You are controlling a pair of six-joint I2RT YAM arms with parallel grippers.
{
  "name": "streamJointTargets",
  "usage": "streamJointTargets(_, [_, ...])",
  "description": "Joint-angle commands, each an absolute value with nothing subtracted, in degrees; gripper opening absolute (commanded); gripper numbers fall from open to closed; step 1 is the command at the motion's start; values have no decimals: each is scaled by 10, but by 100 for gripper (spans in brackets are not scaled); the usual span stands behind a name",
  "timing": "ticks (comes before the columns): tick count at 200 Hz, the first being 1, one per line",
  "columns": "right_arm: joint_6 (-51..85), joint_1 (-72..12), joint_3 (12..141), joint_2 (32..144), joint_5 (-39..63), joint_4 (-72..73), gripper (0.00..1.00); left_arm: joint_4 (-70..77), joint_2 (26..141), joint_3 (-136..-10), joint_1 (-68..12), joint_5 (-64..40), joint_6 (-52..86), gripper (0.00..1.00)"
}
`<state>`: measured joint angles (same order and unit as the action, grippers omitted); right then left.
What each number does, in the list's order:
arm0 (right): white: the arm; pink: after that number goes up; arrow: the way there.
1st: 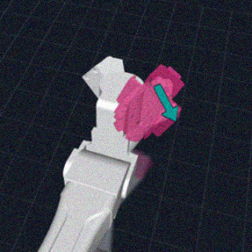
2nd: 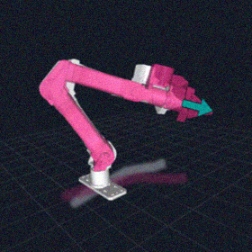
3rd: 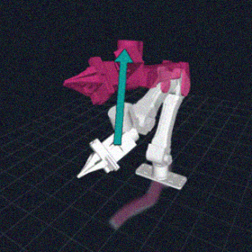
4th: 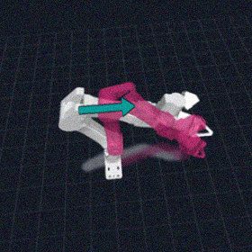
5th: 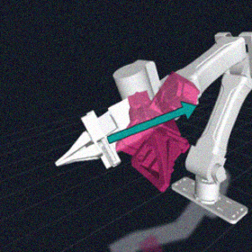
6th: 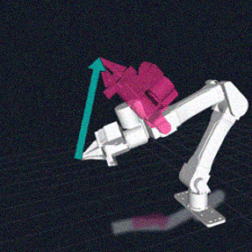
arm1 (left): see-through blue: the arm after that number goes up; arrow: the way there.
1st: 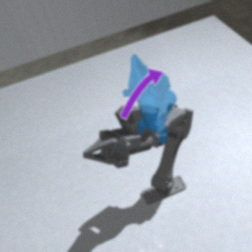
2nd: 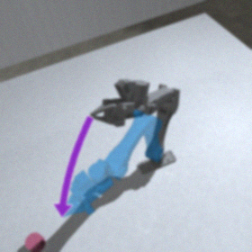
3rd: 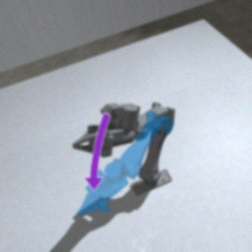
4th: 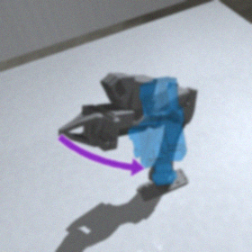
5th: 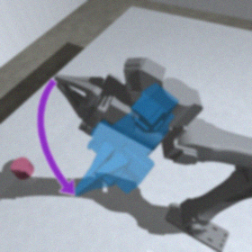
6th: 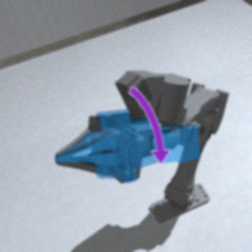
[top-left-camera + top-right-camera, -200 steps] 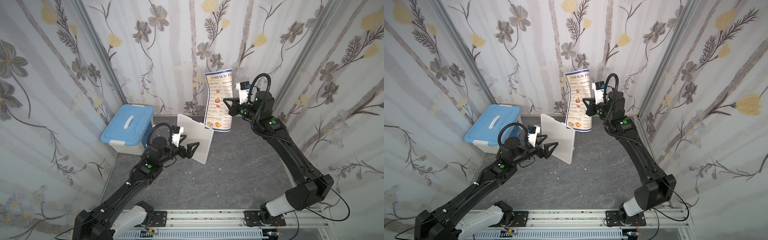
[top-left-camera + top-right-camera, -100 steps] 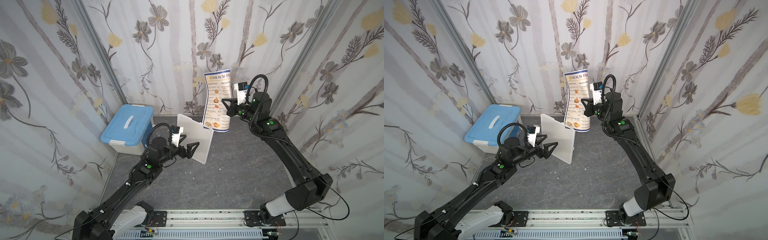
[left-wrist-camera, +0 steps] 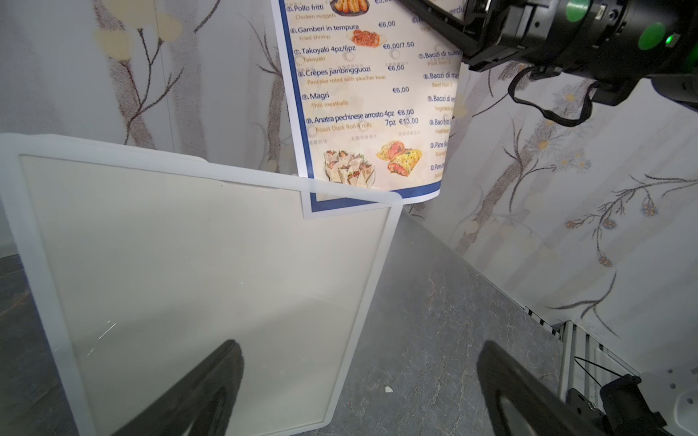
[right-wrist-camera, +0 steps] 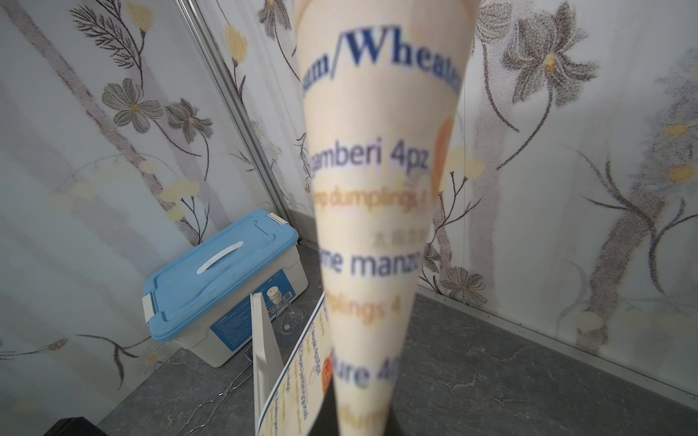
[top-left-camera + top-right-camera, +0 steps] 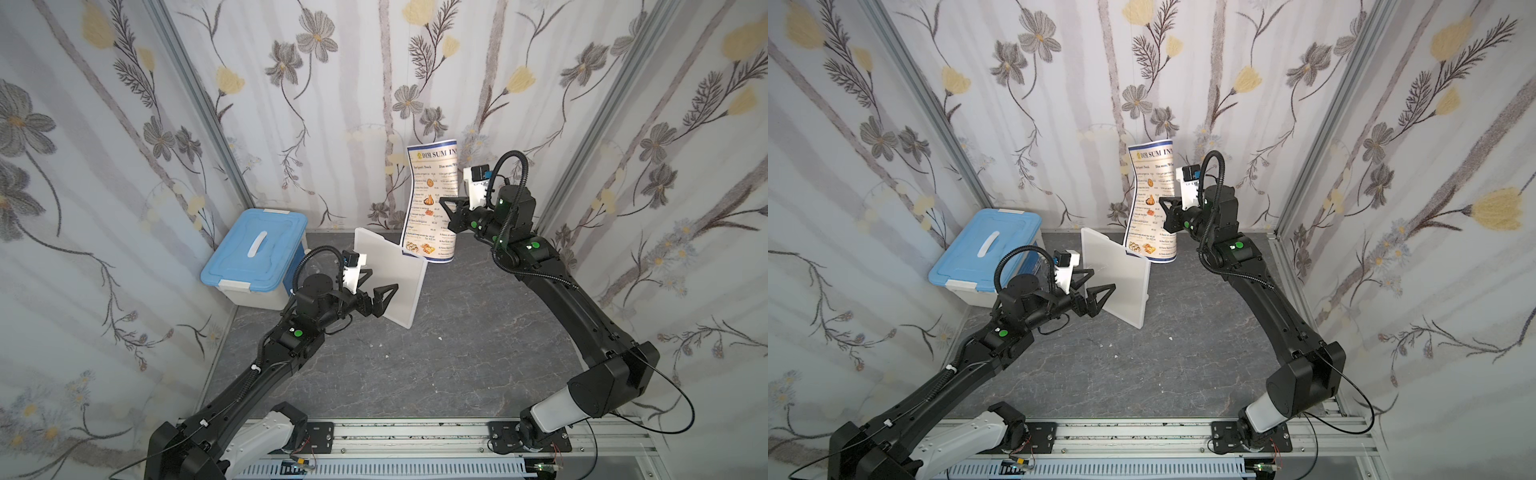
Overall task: Insert the menus into the narrow rack
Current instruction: Insert the menu into the narrow rack.
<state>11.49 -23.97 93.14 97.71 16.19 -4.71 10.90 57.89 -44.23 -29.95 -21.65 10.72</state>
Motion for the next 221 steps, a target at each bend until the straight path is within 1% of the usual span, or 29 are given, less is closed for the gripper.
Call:
streamJointTargets(1, [120, -244, 929, 982, 151, -18, 4, 135, 578, -446, -298, -215, 106, 100])
streamJointTargets(75, [132, -265, 901, 978, 135, 18, 4, 121, 581, -460, -288, -211, 114, 100])
streamJointTargets(115, [126, -268, 897, 977, 111, 20, 4, 113, 594, -499, -256, -238, 133, 100])
streamJointTargets(165, [119, -266, 898, 982, 114, 23, 4, 38, 711, -664, -222, -308, 80, 100])
streamJointTargets(205, [119, -267, 886, 983, 116, 40, 4, 19, 822, -795, -176, -431, 63, 97])
streamJointTargets(221, [117, -267, 882, 984, 119, 46, 4, 13, 857, -838, -163, -478, 57, 98])
